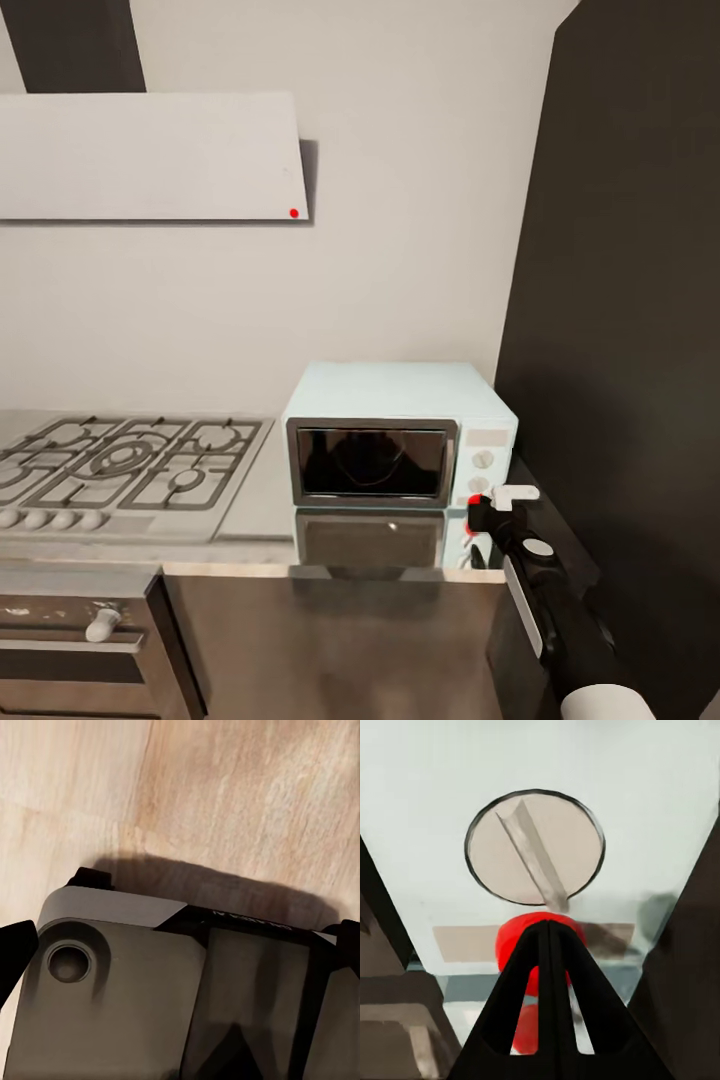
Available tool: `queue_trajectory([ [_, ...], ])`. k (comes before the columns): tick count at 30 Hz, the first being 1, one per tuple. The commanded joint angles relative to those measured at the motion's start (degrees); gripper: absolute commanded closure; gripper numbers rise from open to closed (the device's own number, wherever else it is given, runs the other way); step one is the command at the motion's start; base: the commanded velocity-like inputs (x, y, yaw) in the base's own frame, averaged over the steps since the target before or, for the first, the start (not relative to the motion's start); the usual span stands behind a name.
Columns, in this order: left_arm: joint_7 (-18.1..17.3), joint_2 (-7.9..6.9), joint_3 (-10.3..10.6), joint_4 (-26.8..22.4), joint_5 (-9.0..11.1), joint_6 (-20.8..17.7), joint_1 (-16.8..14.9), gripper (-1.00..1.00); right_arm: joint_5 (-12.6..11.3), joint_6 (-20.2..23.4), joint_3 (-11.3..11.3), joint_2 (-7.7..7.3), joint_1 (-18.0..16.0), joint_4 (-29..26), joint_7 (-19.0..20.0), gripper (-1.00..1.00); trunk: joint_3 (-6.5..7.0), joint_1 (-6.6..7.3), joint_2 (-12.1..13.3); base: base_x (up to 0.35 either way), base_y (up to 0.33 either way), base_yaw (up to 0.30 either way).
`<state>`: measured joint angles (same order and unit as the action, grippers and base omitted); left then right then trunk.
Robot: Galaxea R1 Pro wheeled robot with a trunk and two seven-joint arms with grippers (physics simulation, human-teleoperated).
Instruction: In the kitchen, take the popcorn bag from the countertop, put it into the microwave, and heat it until the popcorn is cooked so the cooked popcorn ends up inside the bag.
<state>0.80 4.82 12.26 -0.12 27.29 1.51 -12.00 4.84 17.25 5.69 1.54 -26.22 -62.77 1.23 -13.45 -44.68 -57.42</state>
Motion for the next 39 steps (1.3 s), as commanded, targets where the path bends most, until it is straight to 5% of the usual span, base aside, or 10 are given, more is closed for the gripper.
queue_trajectory([
  [1,0.08,0.01,0.49,0.03,0.48,0.16,-0.04,-1.0,0.53,0.33,0.11,0.03,-0.05,0.25,0.13,1.0,-0.08,-0.02,-0.05,0.154,0.0,0.0],
  [19,0.08,0.0,0.49,0.03,0.48,0.16,-0.04,-1.0,0.86,-1.96,0.03,-0.39,-0.06,4.38,0.17,1.0,-0.08,-0.02,-0.05,0.086,0.0,0.0],
  [39,0.17,0.1,0.57,0.03,0.48,0.16,-0.04,-1.0,0.96,-1.96,-0.18,-0.13,-0.06,3.71,0.51,1.0,-0.08,-0.02,-0.05,-0.293,0.0,0.0],
])
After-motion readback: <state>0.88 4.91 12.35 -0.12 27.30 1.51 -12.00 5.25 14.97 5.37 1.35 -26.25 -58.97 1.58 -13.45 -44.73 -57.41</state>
